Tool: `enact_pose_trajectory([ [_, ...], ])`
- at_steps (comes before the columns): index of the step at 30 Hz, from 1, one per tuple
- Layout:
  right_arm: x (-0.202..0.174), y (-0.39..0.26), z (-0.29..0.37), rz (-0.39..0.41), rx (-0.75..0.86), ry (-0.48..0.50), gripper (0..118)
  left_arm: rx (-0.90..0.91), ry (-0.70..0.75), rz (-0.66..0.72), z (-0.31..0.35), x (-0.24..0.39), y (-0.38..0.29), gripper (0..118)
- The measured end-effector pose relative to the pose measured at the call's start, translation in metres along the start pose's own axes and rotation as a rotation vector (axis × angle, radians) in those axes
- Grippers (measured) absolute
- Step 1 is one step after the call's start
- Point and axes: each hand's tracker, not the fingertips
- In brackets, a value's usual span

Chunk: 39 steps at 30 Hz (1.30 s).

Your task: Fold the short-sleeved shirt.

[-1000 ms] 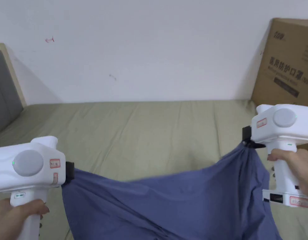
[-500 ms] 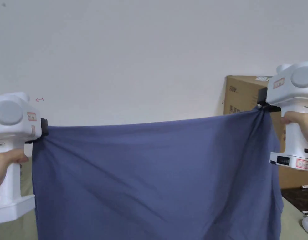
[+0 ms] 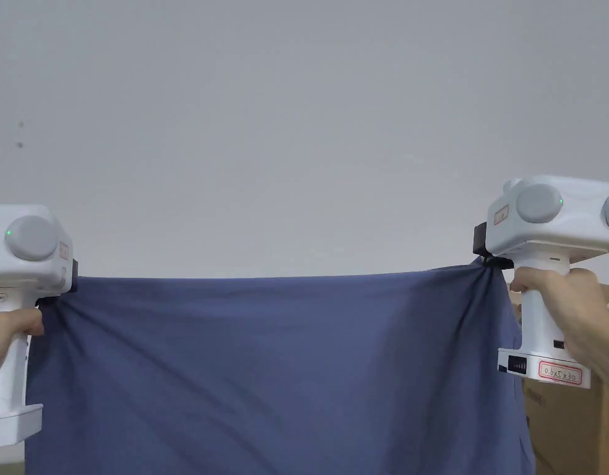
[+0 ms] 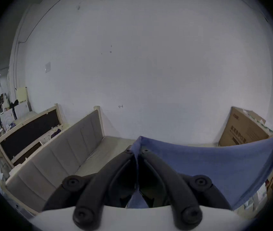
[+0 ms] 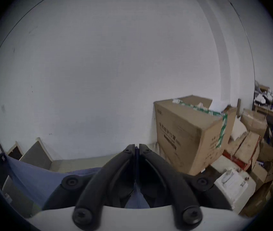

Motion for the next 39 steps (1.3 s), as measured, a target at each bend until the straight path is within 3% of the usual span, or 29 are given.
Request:
enact_pose_trajectory([
  [3,-0.018,0.023,-0.015,0.028,0.019,-0.006,5,0.053,0.033,0.011,-0.011,0.002,0.027,2],
  [7,-0.032,0.041,-0.025,0.007,0.063,-0.007,5,0.117,0.073,0.037,-0.021,0.007,0.053,2],
  [13,-0.034,0.018,-0.049,0.031,0.057,0.017,5,0.179,0.117,-0.020,-0.045,0.010,0.032,2],
  [16,-0.038,-0.019,-0.077,0.035,0.022,0.035,5,0.161,0.146,-0.033,-0.078,0.016,-0.008,2],
  [19,-0.047,-0.074,-0.128,0.138,-0.075,-0.018,5,0.098,0.166,-0.112,-0.129,0.028,-0.073,2],
  [21,-0.047,-0.121,-0.173,0.176,-0.179,-0.036,5,-0.024,0.151,-0.157,-0.173,0.036,-0.124,2],
  [26,-0.040,-0.255,-0.262,0.169,-0.413,-0.072,5,-0.308,0.127,-0.139,-0.259,0.045,-0.259,2],
  [30,-0.030,-0.363,-0.295,0.242,-0.614,-0.098,5,-0.506,0.129,-0.233,-0.296,0.053,-0.361,2],
  [35,-0.005,-0.430,-0.291,0.126,-0.735,-0.108,5,-0.621,0.133,-0.190,-0.303,0.046,-0.424,2],
  [39,0.013,-0.436,-0.261,0.115,-0.737,-0.099,5,-0.623,0.118,-0.191,-0.283,0.030,-0.438,2],
])
